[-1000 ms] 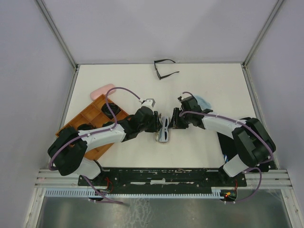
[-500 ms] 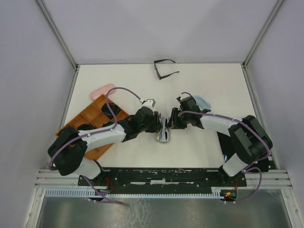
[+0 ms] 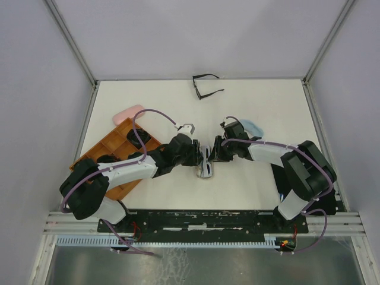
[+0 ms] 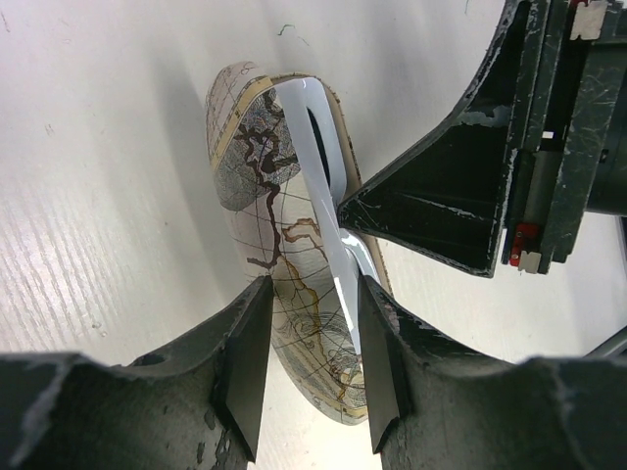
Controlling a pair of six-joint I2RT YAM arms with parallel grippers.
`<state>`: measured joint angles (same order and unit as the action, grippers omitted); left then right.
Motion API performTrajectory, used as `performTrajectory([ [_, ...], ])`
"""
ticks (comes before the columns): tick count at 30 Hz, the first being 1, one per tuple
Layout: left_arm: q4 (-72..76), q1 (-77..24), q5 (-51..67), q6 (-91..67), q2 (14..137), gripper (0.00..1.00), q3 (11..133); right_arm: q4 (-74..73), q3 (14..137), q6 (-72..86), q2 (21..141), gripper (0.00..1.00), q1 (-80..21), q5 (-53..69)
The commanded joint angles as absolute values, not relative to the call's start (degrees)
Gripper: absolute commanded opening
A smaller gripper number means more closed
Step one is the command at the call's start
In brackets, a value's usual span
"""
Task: Organize the sunglasses
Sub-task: Place the sunglasses in the sunglasses case.
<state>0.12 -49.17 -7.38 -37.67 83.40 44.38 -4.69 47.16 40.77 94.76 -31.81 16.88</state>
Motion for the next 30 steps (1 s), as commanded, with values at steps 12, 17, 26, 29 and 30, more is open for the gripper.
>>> performTrajectory([
  [12,1.63,-49.57,-7.78,-37.16,81.99,0.47,46.09,-1.83,48.17,40.59,96.5,0.31,-31.84,17.28],
  [17,1.28,-49.52,-7.93,-37.01,82.14,0.46,46.49,-2.06,47.59,40.28,93.38,0.38,-31.86,16.93],
  [26,0.99,-49.54,-8.43,-36.91,81.88,0.45,46.36,-4.37,44.63,39.23,85.44,0.43,-31.83,12.03],
  [29,0.97,-49.57,-8.36,-36.91,82.04,0.43,46.49,-5.26,43.34,38.97,83.39,0.43,-31.8,8.11],
  [30,1.02,-49.53,-8.37,-36.91,82.01,0.42,46.47,-5.78,43.18,38.87,83.21,0.42,-31.76,7.0],
])
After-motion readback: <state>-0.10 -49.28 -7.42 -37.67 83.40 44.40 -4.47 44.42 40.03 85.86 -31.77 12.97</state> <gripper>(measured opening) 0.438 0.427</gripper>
